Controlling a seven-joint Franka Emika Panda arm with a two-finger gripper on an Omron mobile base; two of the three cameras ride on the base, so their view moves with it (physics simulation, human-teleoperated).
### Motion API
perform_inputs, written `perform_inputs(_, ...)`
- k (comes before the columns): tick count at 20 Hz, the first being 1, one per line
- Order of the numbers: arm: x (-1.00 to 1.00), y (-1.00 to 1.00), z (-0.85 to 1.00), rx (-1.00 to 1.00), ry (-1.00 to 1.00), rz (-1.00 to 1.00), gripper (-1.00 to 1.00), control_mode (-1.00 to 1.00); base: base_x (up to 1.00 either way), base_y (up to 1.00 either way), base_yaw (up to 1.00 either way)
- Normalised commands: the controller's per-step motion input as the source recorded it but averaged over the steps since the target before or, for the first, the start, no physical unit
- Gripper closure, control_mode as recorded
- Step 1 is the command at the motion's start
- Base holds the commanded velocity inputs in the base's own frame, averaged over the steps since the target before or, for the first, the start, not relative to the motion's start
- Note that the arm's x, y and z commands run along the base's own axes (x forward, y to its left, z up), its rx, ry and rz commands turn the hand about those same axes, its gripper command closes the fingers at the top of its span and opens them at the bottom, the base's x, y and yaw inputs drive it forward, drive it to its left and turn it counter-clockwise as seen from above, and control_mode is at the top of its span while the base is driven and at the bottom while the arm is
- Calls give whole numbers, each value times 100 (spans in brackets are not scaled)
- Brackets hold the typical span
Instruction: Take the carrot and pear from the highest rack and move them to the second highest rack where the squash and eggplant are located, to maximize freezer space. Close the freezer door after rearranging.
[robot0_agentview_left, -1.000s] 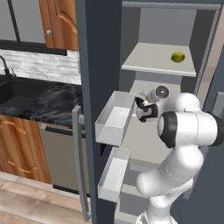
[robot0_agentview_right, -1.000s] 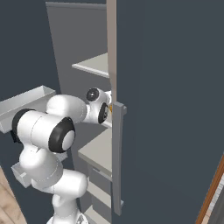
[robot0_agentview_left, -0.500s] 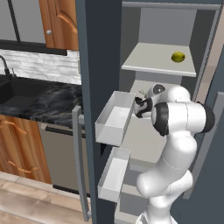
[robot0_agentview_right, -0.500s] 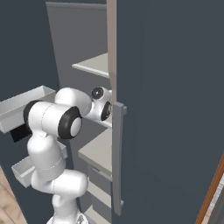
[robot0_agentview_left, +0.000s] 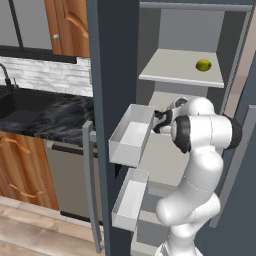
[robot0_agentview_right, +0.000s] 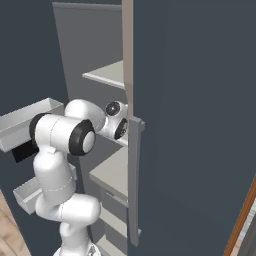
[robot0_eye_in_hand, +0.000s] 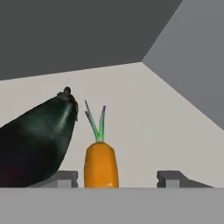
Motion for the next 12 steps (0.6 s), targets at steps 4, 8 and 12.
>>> perform_inputs(4, -37, 0, 8, 2, -6, 0, -100, -100, 0, 0, 0)
perform_inputs(8, -57, 8, 45, 12, -11, -5, -100, -100, 0, 0, 0)
perform_inputs(12, -48, 36, 59, 9, -1, -5, -100, -100, 0, 0, 0)
